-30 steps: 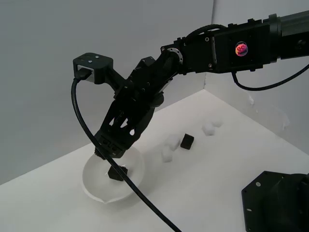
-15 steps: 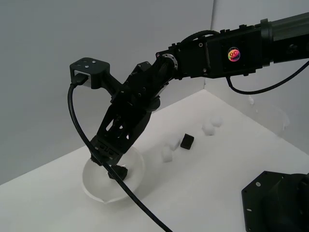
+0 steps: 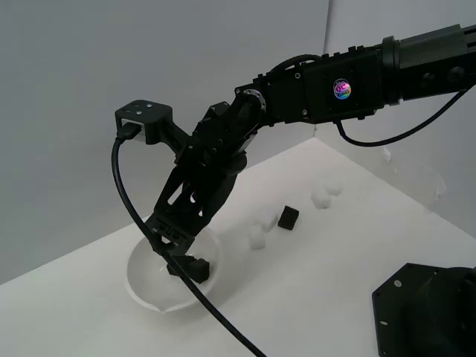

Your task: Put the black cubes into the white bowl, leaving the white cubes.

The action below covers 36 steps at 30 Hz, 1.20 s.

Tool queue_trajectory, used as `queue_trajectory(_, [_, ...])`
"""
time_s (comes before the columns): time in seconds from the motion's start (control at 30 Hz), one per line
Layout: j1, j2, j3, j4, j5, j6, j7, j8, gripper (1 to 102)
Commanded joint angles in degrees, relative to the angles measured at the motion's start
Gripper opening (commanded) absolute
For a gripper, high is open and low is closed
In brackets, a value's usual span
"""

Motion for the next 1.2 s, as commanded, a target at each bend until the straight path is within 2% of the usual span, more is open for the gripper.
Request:
queue_trajectory(0.0, [0.62,2.37,2.9,-0.35,-0.97,-0.7,0.88,0.53,100])
queue_trajectory(0.13, [5.19,4.57,4.92,-0.09,-0.62,1.49,4.04,0.7,100])
queue_trajectory(0.3, [13.89,7.38,7.65,2.29,1.76,3.6,7.03,2.81,100])
queue_trajectory(0.5, [22.24,9.32,9.58,7.47,6.77,6.06,7.12,5.19,100])
queue_trajectory(0.73, [25.4,8.96,9.32,11.25,10.72,10.2,7.03,5.89,100])
queue_trajectory(1.17, [29.53,8.0,8.35,14.59,14.15,10.72,5.63,8.88,100])
